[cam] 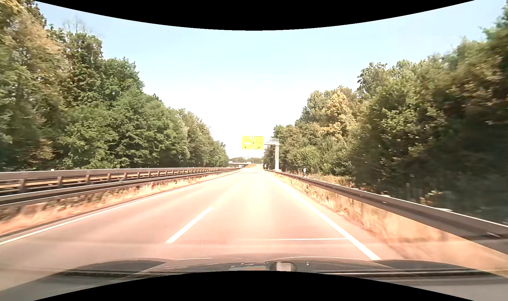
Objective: Follow the waypoints while adhering to traffic rules and regulations
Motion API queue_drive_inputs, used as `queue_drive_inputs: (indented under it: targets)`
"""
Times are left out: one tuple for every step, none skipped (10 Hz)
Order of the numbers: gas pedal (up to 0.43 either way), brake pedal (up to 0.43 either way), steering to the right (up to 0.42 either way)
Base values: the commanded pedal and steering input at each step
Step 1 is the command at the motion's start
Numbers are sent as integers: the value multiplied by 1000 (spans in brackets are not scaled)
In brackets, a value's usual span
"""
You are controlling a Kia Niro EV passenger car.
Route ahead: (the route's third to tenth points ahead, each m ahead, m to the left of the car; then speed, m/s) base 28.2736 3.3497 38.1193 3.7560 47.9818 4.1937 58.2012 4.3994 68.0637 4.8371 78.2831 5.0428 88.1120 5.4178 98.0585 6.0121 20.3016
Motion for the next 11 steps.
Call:
queue_drive_inputs:
  targets:
    - [138, 0, -2]
    - [138, 0, -2]
    - [138, 0, -2]
    - [138, 0, -2]
    - [138, 0, -2]
    - [138, 0, -2]
    - [138, 0, -2]
    - [138, 0, -2]
    - [138, 0, -2]
    - [138, 0, -2]
    - [138, 0, -2]
